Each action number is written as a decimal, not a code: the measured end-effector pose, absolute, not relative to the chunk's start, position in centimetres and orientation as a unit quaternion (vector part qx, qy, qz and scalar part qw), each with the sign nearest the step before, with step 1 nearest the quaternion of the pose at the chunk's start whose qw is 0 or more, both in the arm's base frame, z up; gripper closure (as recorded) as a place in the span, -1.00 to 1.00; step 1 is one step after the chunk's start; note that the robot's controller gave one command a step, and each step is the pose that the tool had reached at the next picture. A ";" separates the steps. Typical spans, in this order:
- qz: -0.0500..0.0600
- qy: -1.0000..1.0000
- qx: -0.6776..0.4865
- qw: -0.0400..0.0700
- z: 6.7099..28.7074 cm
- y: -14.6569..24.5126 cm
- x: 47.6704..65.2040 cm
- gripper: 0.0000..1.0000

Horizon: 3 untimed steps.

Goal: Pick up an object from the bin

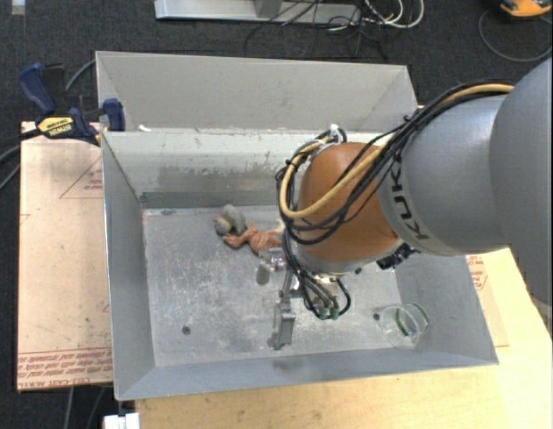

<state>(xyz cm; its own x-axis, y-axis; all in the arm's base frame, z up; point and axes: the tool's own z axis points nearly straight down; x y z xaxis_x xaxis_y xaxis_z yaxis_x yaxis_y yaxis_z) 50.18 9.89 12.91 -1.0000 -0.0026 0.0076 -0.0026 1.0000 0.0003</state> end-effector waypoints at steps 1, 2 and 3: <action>-0.001 -1.000 0.000 0.000 13.3 9.8 50.4 -1.00; 0.001 -1.000 -0.024 0.004 9.2 5.3 55.0 -1.00; -0.001 -0.998 -0.059 -0.002 13.7 2.6 56.9 -1.00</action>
Offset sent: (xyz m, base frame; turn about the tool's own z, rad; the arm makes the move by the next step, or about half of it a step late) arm 0.0476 -0.0436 -0.0354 0.0458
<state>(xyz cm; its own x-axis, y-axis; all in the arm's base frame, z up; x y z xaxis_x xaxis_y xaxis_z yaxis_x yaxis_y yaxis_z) 56.87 2.61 13.68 -0.9930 0.1179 -0.0046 0.1179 0.9930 0.0023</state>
